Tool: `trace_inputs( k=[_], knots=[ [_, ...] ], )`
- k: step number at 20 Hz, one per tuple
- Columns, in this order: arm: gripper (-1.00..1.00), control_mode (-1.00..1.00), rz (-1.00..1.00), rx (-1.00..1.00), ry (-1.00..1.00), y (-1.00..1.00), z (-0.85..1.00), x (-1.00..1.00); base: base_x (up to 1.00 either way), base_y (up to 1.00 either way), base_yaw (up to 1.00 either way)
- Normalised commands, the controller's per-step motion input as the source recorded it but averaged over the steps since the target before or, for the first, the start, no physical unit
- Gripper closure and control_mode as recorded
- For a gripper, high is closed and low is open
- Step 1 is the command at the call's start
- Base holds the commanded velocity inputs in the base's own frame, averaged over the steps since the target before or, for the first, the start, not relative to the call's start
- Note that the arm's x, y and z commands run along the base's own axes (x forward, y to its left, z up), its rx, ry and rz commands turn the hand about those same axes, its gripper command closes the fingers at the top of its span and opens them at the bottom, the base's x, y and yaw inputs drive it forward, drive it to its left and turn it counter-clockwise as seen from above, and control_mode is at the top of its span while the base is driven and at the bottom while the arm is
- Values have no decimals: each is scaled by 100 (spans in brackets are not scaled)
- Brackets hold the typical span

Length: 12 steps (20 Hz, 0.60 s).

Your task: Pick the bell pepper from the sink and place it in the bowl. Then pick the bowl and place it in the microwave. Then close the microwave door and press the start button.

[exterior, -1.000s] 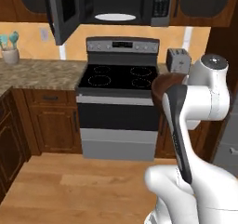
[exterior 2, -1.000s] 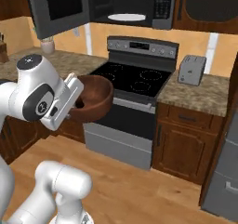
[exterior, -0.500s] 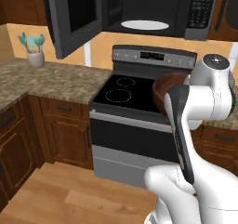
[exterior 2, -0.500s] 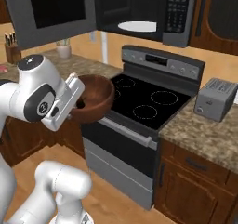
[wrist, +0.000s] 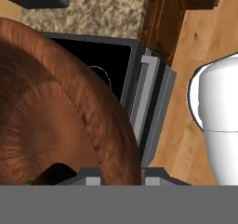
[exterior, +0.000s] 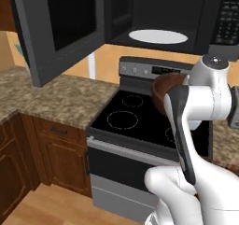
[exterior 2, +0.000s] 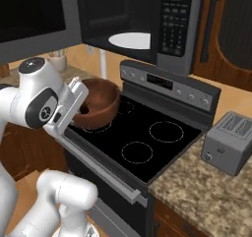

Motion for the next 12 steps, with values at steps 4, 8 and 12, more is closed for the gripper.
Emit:
trace_inputs(
  k=[4, 8, 12],
  knots=[
    [100, 100, 0, 0, 0, 0, 0, 0, 67, 32, 1],
    [100, 100, 0, 0, 0, 0, 0, 0, 18, 3, 9],
    [100, 100, 0, 0, 0, 0, 0, 0, 11, 0, 29]
  ],
)
